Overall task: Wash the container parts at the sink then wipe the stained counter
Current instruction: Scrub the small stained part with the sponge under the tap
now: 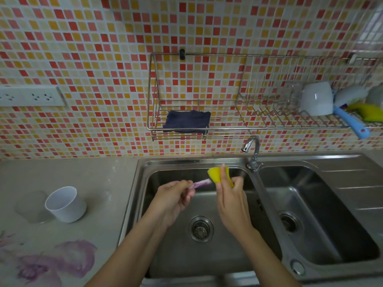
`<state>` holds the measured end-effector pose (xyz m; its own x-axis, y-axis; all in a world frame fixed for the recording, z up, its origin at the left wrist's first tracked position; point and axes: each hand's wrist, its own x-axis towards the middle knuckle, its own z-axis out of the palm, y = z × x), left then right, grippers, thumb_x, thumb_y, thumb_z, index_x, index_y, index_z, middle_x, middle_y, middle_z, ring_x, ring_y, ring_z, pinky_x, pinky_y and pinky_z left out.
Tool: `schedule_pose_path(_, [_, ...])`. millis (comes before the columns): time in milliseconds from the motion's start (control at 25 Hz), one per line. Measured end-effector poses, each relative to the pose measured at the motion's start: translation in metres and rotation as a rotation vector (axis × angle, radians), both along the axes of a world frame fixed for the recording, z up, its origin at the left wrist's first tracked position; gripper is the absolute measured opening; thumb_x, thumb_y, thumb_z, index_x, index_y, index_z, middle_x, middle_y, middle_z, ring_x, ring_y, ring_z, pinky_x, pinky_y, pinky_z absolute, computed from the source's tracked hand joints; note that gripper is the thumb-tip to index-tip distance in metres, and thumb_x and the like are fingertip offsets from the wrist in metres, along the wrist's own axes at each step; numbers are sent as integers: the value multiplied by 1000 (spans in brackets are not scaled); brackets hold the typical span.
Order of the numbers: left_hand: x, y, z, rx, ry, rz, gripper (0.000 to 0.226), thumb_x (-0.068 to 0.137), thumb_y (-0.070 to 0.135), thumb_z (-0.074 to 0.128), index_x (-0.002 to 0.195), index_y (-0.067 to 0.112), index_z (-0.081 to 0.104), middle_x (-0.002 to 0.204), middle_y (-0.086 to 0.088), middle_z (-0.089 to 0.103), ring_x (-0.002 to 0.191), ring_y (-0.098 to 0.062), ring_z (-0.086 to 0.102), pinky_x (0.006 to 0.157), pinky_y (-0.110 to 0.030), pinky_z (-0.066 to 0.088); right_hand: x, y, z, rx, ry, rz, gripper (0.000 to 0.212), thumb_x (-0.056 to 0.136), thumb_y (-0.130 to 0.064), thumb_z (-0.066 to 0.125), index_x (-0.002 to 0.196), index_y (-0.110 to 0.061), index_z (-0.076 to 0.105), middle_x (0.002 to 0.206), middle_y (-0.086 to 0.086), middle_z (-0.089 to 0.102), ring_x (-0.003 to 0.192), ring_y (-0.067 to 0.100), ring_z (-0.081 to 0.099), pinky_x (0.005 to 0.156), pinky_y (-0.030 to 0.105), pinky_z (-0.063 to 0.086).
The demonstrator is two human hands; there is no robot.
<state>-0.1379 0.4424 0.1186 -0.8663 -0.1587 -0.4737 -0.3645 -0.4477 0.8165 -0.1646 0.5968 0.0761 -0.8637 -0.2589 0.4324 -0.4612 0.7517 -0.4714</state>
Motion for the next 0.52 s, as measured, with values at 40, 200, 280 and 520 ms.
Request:
schedule_pose_path(40, [1, 0, 0, 16, -1, 2, 11, 88, 7, 59, 89, -1, 65, 54, -4, 59, 46, -5, 52, 43, -11, 45, 2, -1, 0, -7, 5, 18, 56, 94, -43, 20, 147, -26, 8, 93, 2, 34, 62, 18, 46, 57, 29, 38])
schedule_pose_path(200, [5, 2, 1, 61, -7, -25, 11, 88, 7, 58, 86, -1, 66, 55, -4, 58, 47, -6, 52, 43, -11, 45, 5, 0, 1, -31, -10, -22, 57, 93, -44, 19, 147, -26, 12, 93, 2, 35, 58, 13, 42, 55, 27, 36])
schedule_pose_path(280, [7, 3, -2, -48, 86, -44, 12, 88, 8, 60, 86, -2, 67, 57, -4, 61, 51, -8, 53, 47, -13, 46, 6, 2, 0, -43, -17, -41, 57, 93, -45, 18, 147, -26, 14, 93, 1, 34, 57, 13, 40, 55, 27, 35])
schedule_pose_path(520, [17, 10, -12, -888, 547, -112, 8, 82, 20, 70, 89, 19, 74, 70, 8, 72, 67, -3, 66, 67, -19, 53, 15, 9, -1, -51, -56, -96, 54, 97, -47, 20, 147, -29, 10, 96, 2, 36, 64, 21, 50, 55, 29, 36])
